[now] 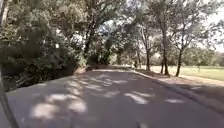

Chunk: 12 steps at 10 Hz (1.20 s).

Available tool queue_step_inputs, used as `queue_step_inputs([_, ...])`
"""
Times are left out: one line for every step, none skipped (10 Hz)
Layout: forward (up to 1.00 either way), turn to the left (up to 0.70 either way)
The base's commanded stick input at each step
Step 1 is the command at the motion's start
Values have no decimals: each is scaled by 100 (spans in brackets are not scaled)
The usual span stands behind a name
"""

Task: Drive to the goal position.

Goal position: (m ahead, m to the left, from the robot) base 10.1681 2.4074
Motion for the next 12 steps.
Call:
queue_step_inputs([70,0])
queue_step_inputs([70,0])
queue_step_inputs([70,0])
queue_step_inputs([70,0])
queue_step_inputs([70,0])
queue_step_inputs([70,0])
queue_step_inputs([70,0])
queue_step_inputs([70,0])
queue_step_inputs([64,0])
queue_step_inputs([0,0])
queue_step_inputs([0,0])
queue_step_inputs([0,0])
